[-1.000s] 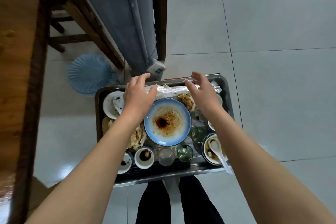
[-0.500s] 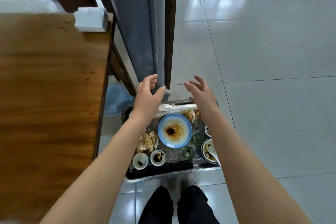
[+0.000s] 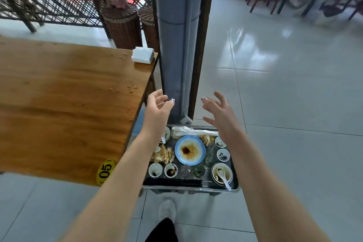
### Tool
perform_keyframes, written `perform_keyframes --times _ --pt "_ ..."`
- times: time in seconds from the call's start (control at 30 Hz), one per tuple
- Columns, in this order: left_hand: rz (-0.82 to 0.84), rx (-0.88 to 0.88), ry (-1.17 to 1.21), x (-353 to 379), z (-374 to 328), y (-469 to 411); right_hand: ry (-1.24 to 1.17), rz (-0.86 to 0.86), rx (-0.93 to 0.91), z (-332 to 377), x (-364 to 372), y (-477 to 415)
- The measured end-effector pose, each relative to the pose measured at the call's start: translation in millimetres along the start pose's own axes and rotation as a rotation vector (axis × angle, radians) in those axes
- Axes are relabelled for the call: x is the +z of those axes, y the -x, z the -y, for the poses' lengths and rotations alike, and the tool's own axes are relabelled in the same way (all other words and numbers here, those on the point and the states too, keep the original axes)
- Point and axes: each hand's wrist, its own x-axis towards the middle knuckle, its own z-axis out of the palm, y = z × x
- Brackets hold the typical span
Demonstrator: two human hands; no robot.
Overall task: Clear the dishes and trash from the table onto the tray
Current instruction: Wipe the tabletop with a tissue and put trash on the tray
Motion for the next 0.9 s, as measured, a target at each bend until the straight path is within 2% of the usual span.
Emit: perform_keyframes --times 0.2,0.4,0.63,0.9 --pt "-0.052 0.019 0.046 -30.6 -24.8 74.8 0.031 0.065 -0.055 28.6 18.0 60.5" --pt "-0.092 0.068 0.057 -73.3 -53.1 98.9 0.057 0.151 -0.125 53.1 54.7 96.7" --pt "-0.06 0.114 0.056 -125.2 -74.6 94.1 0.085 0.094 -0.156 78.1 101.1 113.8" --pt "0.025 0.18 0.052 -232.4 -77.5 80.2 0.068 0.013 -0.211 95.6 204.0 147.3"
